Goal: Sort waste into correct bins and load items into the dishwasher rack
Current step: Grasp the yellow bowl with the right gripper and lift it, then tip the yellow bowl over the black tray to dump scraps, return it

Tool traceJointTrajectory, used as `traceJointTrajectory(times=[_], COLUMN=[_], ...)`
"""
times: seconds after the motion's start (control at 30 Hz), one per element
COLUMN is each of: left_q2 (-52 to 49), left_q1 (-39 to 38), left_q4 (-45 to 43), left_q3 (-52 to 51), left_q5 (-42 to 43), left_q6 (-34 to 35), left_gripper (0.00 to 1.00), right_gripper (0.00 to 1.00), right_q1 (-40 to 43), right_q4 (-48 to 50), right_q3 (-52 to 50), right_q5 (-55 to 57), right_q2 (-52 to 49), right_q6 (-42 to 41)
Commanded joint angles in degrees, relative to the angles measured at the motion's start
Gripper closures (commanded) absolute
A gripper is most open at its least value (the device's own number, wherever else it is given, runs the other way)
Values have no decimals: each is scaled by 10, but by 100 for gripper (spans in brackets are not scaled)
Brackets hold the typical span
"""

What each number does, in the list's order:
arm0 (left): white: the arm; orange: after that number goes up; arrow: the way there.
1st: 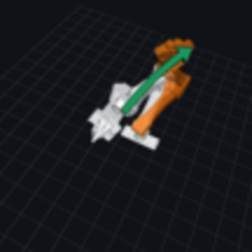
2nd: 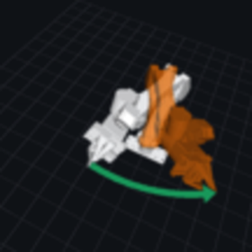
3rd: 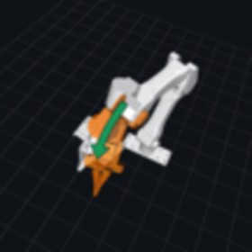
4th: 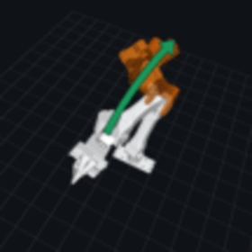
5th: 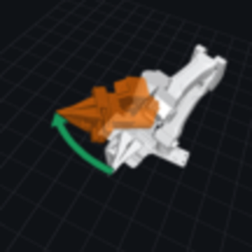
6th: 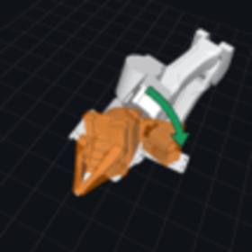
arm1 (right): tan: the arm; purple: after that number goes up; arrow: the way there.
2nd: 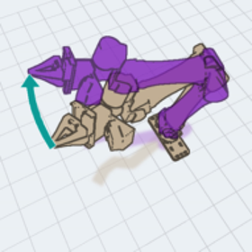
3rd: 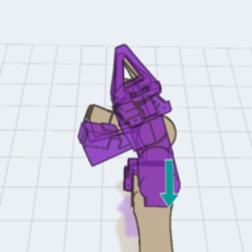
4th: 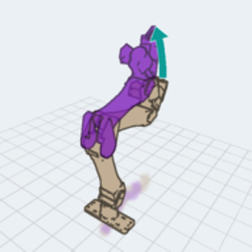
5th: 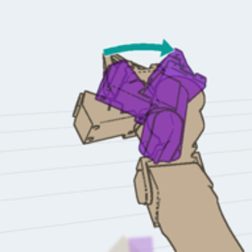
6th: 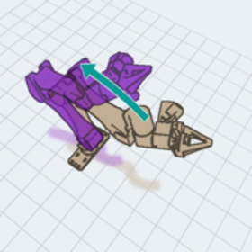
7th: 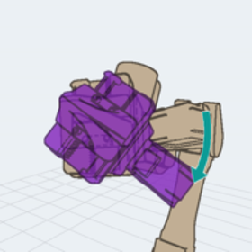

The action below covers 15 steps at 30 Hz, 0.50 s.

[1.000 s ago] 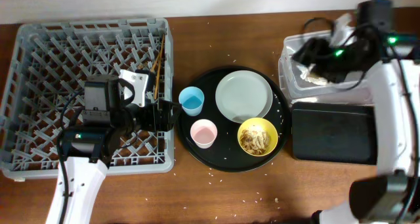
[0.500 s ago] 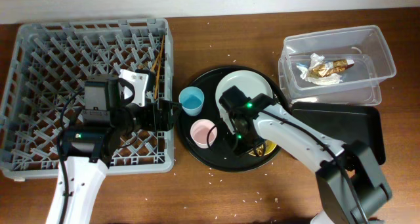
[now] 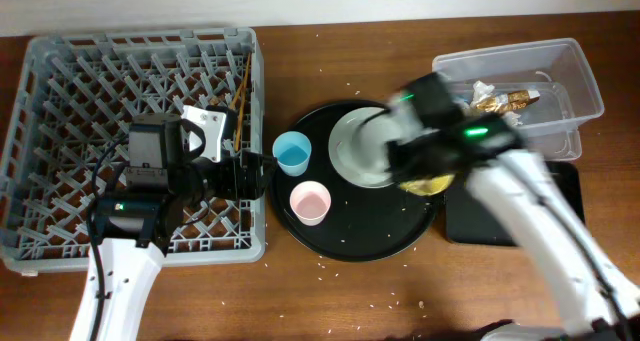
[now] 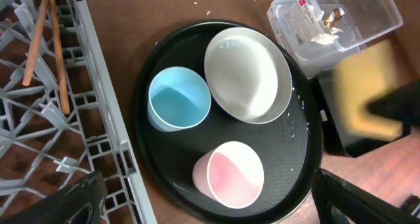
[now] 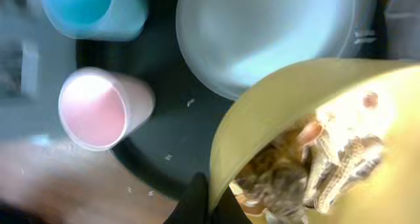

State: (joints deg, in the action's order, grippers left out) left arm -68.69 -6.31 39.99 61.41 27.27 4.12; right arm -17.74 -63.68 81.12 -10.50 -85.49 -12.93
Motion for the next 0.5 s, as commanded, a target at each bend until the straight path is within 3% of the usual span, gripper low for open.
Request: traceJointTrajectory(times=[0.0,0.1,0.3,0.33,0.4,0.47], left_q2=[1,1,1,1,1,1], left_q1=[1,1,1,1,1,1], left_q4=[0,0,0,0,0,0], left_q3=[5,5,5,5,5,5], left_q5=[8,8,8,8,8,8], left_q6=[2,2,2,2,2,2], left_gripper=[1,1,1,1,1,1], right_gripper=[96,96,96,96,96,96], right_q1=[171,308,393,410,443,472], right_q4=[-6,-4,127,163,162,134], right_q3=[0,-30,-160,-185,-201,-201], right_q5=[-208,-316,-415,-486,-646,-659], right_q2=[3,-36,-72,-72,-72,-72], right_q6=[58,104,126,153,289,303])
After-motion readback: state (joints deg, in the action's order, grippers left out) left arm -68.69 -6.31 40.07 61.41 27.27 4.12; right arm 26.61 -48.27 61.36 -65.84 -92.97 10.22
